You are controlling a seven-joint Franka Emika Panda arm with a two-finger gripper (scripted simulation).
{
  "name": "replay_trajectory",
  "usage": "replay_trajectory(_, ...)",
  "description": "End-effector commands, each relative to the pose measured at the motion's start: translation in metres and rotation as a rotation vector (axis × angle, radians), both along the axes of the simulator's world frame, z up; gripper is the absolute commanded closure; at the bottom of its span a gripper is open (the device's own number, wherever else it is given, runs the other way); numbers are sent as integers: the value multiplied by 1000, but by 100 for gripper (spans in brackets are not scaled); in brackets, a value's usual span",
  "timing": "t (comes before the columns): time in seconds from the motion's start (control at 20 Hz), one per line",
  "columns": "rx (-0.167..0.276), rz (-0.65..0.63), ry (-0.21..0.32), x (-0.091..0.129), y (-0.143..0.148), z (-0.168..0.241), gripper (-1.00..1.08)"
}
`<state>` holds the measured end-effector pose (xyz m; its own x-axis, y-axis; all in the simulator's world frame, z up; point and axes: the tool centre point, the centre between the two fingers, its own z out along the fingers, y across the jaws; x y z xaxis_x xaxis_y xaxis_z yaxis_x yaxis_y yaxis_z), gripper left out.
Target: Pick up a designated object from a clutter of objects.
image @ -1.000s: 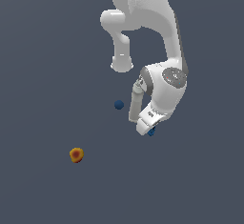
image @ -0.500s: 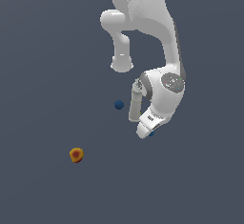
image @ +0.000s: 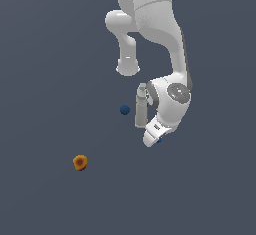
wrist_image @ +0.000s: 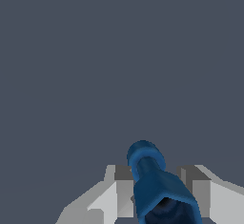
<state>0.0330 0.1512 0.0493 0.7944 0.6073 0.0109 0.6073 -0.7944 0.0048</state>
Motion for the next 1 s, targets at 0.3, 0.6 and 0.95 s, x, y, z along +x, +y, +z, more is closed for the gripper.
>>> replay_trajectory(0.3, 0, -2, -2, 1, -1, 0, 108)
replay_trajectory(0.6, 0, -2, -2, 1, -4, 11, 108)
replay_trajectory(0.95, -1, -1, 0, 0, -12, 48, 108)
